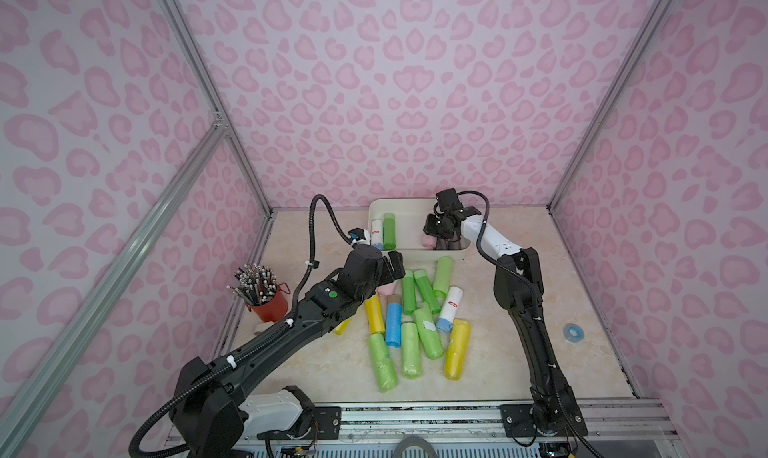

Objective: Put the roll of trash bags into the storage box
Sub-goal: Place the roll of trash bags in the storage box.

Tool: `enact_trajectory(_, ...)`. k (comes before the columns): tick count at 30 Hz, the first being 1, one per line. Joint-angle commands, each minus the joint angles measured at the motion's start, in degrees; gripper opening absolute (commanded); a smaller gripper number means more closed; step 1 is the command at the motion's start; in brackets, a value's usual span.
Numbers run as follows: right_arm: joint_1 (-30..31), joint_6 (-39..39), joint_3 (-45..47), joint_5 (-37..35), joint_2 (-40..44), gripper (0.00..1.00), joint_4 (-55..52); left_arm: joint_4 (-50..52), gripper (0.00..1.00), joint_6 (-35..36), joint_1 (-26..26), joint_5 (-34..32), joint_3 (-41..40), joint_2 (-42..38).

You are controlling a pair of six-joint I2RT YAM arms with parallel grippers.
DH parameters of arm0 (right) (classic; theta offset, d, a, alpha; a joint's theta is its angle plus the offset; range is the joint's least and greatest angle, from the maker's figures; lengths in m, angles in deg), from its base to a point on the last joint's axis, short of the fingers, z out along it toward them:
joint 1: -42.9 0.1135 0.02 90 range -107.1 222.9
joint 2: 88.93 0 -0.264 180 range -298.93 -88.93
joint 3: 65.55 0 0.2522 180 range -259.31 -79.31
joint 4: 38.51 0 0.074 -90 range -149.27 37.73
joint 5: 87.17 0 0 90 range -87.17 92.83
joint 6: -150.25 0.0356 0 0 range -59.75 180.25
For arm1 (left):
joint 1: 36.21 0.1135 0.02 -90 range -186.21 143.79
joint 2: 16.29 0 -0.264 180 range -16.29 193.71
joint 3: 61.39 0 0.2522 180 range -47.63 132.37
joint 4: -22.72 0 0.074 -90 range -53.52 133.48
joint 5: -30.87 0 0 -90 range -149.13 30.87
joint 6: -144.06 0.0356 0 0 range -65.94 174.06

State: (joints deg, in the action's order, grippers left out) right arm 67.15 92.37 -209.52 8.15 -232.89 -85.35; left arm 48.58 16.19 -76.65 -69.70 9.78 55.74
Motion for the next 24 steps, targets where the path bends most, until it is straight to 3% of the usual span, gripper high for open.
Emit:
enact_trajectory(1, 0.2, -3.0, -1.6, -5.8, -0.9, 0.34, -3.0, 0.0, 1.00, 0.2, 1.1, 1.3, 0.7, 0.6)
enact_trajectory(6, 0.2, -4.8, -3.1, -6.6, -0.8, 0.37, -5.7, 0.1, 1.00, 0.9, 2.9, 2.8, 1.0, 1.2)
enact_trajectory(10, 0.2, -5.0, -3.1, -6.2, 0.2, 0.57, -6.5, 0.3, 1.00, 1.5, 4.4, 3.6, 1.1, 1.0)
enact_trajectory(14, 0.2, -4.8, -3.1, -5.9, 1.8, 0.65, -7.0, 0.5, 1.00, 1.7, 5.2, 3.9, 0.9, 0.6)
enact_trajectory(20, 0.5, -4.1, -2.7, -5.2, 5.7, 0.67, -8.2, 0.9, 1.00, 2.0, 5.6, 3.9, -0.1, -0.9)
enact_trajectory(22, 0.6, -3.9, -2.1, -4.6, 7.6, 0.74, -8.2, 1.1, 1.00, 2.1, 5.9, 3.9, -0.4, -1.4)
enact_trajectory(24, 0.8, -3.5, -1.0, -4.5, 10.1, 0.96, -8.6, 1.5, 1.00, 2.3, 6.4, 3.9, -0.6, -1.8)
